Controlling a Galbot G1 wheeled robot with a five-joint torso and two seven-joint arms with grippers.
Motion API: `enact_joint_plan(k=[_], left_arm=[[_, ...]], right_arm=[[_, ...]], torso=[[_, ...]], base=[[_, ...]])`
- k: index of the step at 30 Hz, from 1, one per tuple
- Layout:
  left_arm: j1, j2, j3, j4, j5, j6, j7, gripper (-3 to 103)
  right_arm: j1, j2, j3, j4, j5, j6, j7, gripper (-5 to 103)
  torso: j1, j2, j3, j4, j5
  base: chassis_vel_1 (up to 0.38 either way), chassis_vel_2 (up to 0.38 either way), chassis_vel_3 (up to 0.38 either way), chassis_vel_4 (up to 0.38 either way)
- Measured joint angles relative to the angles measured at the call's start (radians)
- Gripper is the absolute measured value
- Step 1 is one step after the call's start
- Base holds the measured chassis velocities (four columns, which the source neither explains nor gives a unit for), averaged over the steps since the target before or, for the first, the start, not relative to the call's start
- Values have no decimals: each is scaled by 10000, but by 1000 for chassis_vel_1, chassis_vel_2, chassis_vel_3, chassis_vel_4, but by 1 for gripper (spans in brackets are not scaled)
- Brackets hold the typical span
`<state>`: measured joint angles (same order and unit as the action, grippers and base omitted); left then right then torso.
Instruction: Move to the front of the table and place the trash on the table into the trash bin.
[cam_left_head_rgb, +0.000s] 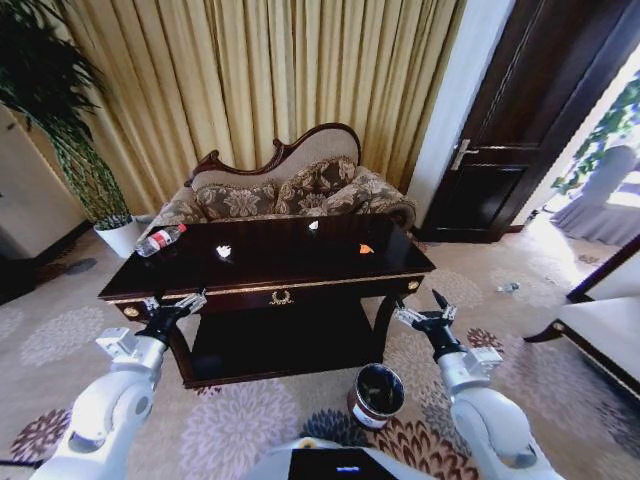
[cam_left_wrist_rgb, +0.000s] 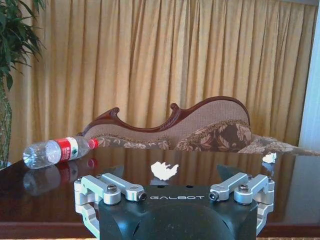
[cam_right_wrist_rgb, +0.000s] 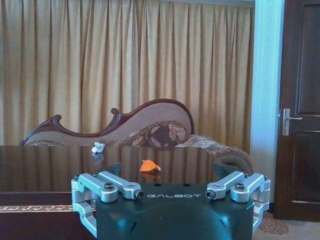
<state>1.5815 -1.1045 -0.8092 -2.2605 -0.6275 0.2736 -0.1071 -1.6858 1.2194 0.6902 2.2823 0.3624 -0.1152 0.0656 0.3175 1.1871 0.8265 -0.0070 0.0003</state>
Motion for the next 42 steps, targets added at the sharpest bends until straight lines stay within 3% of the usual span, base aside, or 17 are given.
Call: enact_joint_plan(k=[7,17,42], left_arm=[[-8,-113,165,151,170,-313,1,100],[16,-160,190,139,107,-339,1,100],[57,-193,288,171,376,-527,184,100]], right_arm=[[-74,-43,-75,56,75,181,-223,100],[-33,-54,-68,-10,68,187,-229,100],[-13,0,-96,-79,40,197,-228,100]], torso=[[3,-2,1,0,-1],[-20,-41,-19,0,-2],[-290,-573,-279,0,-3]], base=[[-44,53,43,-50],[0,0,0,0],[0,0,0,0]])
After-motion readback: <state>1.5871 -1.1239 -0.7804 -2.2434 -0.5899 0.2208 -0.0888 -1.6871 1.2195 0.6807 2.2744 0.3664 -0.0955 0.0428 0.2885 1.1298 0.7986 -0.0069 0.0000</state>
